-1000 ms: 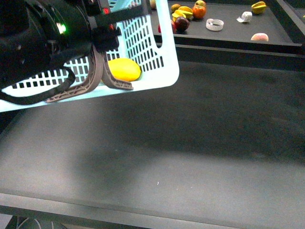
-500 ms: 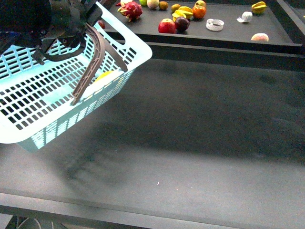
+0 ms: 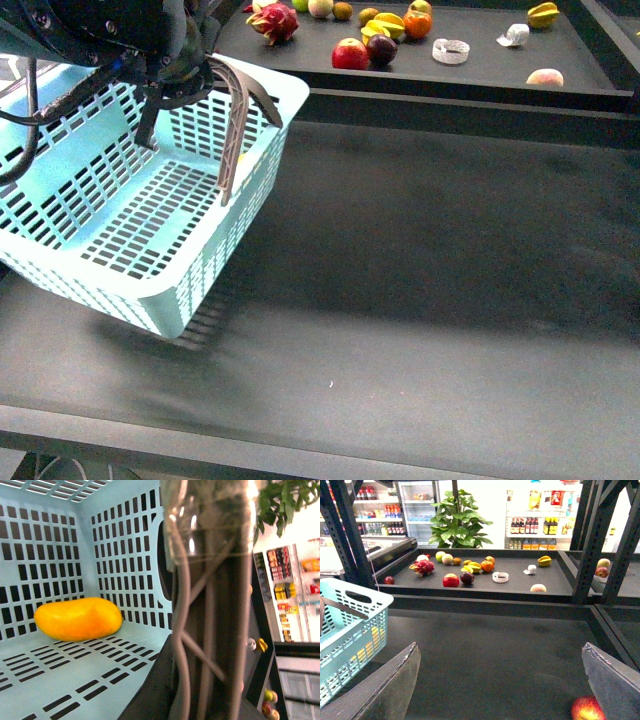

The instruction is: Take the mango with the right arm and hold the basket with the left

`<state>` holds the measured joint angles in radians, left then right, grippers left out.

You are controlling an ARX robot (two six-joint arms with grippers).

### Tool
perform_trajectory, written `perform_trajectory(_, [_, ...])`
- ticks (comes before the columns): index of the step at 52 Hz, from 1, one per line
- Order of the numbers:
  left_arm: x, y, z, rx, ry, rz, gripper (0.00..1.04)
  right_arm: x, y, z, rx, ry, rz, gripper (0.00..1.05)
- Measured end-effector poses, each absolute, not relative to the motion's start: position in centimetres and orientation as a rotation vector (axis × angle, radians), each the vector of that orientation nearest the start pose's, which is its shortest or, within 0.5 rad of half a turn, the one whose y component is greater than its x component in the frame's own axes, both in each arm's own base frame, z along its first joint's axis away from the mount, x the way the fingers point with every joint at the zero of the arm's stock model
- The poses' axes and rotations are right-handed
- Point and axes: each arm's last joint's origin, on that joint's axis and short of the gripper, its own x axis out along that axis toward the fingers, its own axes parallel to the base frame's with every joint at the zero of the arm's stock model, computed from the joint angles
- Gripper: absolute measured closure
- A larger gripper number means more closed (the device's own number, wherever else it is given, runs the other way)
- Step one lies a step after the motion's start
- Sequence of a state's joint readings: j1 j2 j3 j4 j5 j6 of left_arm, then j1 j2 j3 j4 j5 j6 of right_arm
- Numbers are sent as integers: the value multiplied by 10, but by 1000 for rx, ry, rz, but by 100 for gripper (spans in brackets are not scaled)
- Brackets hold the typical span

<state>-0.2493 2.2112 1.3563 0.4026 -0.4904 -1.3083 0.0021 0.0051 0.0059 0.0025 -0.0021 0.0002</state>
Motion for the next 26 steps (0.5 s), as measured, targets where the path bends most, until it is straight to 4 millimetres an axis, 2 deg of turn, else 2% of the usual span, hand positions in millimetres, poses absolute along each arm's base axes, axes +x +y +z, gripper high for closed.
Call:
perform_trajectory(17, [475,-90,102,-1259,221,595,100,98,0,165,0,-3,4,8])
perform_trajectory(22, [478,-91,104,-1280,222,592,100,98,0,165,0,-4,4,8])
perform_trajectory(24, [479,-92,104,-1290,224,588,96,98,0,165,0,-3,4,8])
perform_trajectory(26, [479,-92,104,-1292,232,587,89,98,0,165,0,-3,4,8])
